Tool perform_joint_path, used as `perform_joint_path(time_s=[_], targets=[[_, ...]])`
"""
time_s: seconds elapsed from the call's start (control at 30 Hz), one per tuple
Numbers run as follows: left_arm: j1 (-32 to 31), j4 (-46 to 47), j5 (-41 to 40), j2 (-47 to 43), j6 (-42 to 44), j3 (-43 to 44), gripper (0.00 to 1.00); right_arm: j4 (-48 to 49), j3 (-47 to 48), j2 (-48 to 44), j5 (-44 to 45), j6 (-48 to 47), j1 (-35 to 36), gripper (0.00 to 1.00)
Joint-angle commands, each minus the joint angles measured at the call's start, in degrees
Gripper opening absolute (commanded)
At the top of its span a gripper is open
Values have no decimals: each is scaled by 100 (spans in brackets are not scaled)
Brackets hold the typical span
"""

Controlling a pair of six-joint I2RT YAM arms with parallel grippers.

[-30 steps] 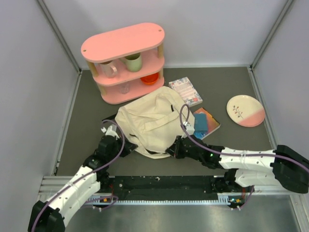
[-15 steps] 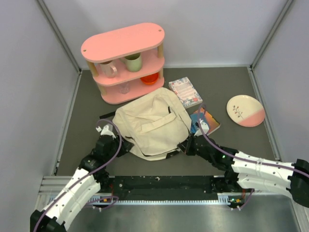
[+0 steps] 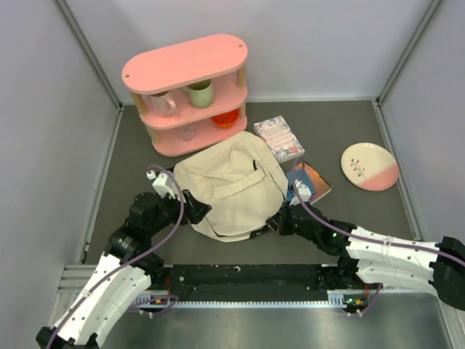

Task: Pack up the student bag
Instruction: Unzip the student bag at the center of the board.

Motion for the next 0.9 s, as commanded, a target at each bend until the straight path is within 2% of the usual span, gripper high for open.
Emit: perform_joint_path(time_s=[0.0, 0.13, 0.17, 0.3, 0.43, 0.57, 0.87], targets=[[-303, 434, 681, 679, 1076, 457, 95, 217, 237, 38, -14, -128, -47, 0], [-953, 811, 200, 1339, 1164, 800, 99, 199, 299, 64, -22, -119, -39, 0], [-1416, 830, -37, 1489, 1217, 888, 99, 217, 308, 82, -14, -119, -39, 0], [-2728, 689, -2090, 2464, 1647, 1486, 99, 129, 361, 55, 13, -75, -39, 0], [-3642, 777, -2832, 3185, 2017, 1662, 99, 76, 387, 12, 30, -66, -39, 0], [-4004, 1058, -2878, 3984, 2281, 1671, 99, 41, 431, -50, 39, -75, -39, 0], [-4365, 1638, -2817, 4706, 2070, 1583, 95, -38, 501, -85, 74, -66, -47, 0]])
